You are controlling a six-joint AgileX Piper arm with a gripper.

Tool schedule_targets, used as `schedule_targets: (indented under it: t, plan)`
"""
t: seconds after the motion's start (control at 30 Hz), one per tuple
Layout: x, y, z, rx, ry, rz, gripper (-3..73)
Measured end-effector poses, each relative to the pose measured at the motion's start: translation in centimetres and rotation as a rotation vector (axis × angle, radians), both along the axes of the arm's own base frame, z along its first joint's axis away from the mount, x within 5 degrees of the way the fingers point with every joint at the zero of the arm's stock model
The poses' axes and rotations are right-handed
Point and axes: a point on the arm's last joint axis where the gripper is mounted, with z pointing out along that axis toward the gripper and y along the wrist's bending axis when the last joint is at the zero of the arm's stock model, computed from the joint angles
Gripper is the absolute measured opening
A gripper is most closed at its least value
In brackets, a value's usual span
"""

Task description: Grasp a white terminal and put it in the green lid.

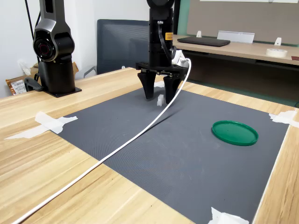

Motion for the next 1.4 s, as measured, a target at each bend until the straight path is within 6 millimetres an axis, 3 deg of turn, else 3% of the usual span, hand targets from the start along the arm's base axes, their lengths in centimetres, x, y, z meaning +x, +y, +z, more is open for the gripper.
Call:
schedule_targets:
  t: [0.2,0.33,0.47,0.7,0.73,1.1,1.4]
  plan:
    - [0.1,0.0,-0.6,-0.02,0.012,0.015,67.4]
    - [0.2,0.0,-0.6,-0.018,0.009,0.015,61.4]
    - [0.2,0.0,-0.6,-0.017,0.009,0.016,47.2]
    - [0.3,0.1,-0.6,-0.006,-0.006,0.008,9.5]
    - [0.3,0.1,-0.6,-0.003,-0.004,0.002,7.2]
    - [0.3,-0.2,0.3,0.051,-0.019,-0.111,7.1]
    - [4.3,-3.1,4.3,0.142,-0.108,-0.299,7.2]
